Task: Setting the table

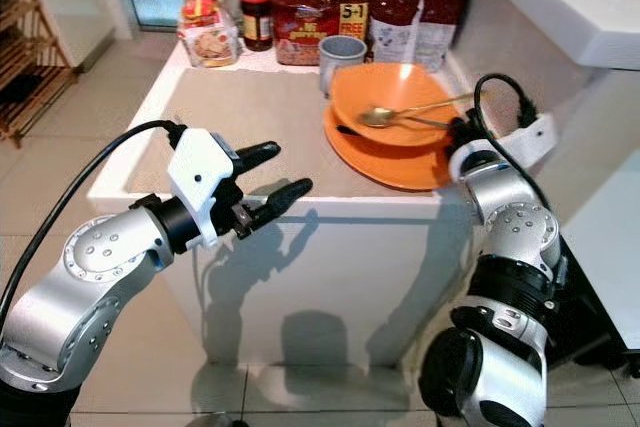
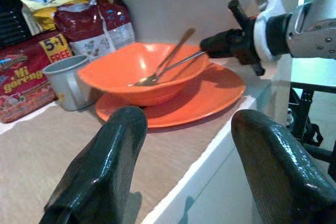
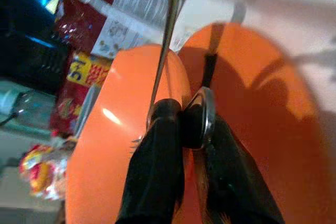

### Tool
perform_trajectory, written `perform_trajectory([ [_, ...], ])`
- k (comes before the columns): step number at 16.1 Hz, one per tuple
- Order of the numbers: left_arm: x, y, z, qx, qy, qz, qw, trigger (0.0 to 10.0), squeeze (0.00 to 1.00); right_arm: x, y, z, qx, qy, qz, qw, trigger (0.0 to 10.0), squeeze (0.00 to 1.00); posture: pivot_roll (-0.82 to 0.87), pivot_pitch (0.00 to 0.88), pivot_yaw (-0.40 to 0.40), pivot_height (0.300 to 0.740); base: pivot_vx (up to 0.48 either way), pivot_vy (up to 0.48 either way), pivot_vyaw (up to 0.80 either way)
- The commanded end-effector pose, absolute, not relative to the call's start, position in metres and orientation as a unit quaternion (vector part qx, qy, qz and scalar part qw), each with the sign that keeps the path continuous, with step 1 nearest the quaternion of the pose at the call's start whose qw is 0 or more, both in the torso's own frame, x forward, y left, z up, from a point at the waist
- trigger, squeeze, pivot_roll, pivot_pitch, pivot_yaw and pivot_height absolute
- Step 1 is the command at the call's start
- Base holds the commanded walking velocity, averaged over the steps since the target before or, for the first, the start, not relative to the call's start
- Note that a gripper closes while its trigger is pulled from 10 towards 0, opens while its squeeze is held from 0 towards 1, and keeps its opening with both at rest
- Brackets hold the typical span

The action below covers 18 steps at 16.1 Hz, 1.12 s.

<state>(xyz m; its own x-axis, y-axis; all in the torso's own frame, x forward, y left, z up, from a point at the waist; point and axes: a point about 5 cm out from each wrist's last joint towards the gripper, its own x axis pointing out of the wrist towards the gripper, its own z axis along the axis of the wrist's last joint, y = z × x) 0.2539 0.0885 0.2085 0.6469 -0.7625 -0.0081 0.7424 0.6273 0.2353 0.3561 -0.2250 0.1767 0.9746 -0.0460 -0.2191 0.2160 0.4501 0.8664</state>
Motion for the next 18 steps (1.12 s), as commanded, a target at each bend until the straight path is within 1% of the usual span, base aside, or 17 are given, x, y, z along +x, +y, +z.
perform_trajectory([
  [1, 0.254, 0.087, 0.209, 0.117, -0.042, -0.426, 0.896, 10.0, 0.00, 0.354, -0.218, 0.159, 0.529, 0.134, -0.088, 0.833, 10.0, 0.00, 0.09, 0.000, -0.003, 0.740, 0.000, 0.000, 0.00],
  [2, 0.254, 0.087, 0.209, 0.117, -0.042, -0.426, 0.896, 10.0, 0.00, 0.354, -0.218, 0.159, 0.530, 0.136, -0.087, 0.833, 10.0, 0.00, 0.09, 0.000, -0.002, 0.740, 0.000, 0.000, 0.00],
  [3, 0.254, 0.087, 0.210, 0.118, -0.043, -0.428, 0.895, 10.0, 0.00, 0.353, -0.220, 0.161, 0.521, 0.138, -0.088, 0.838, 10.0, 1.00, 0.09, 0.000, -0.002, 0.740, 0.000, 0.000, 0.00],
  [7, 0.254, 0.086, 0.210, 0.117, -0.044, -0.430, 0.894, 10.0, 0.00, 0.353, -0.227, 0.170, 0.489, 0.128, -0.097, 0.858, 10.0, 1.00, 0.09, 0.000, -0.002, 0.740, 0.000, 0.000, 0.00],
  [9, 0.254, 0.086, 0.210, 0.117, -0.045, -0.430, 0.894, 10.0, 0.00, 0.353, -0.228, 0.174, 0.483, 0.122, -0.097, 0.862, 10.0, 1.00, 0.09, 0.000, -0.004, 0.740, 0.000, 0.000, 0.00],
  [12, 0.254, 0.086, 0.211, 0.117, -0.047, -0.427, 0.896, 10.0, 0.00, 0.354, -0.232, 0.187, 0.445, 0.106, -0.101, 0.884, 10.0, 1.00, 0.09, 0.000, -0.013, 0.740, 0.000, 0.000, 0.00],
  [18, 0.255, 0.087, 0.212, 0.117, -0.050, -0.423, 0.897, 10.0, 0.00, 0.353, -0.235, 0.207, 0.414, 0.079, -0.097, 0.902, 10.0, 1.00, 0.09, 0.000, -0.019, 0.740, 0.000, 0.000, 0.00],
])
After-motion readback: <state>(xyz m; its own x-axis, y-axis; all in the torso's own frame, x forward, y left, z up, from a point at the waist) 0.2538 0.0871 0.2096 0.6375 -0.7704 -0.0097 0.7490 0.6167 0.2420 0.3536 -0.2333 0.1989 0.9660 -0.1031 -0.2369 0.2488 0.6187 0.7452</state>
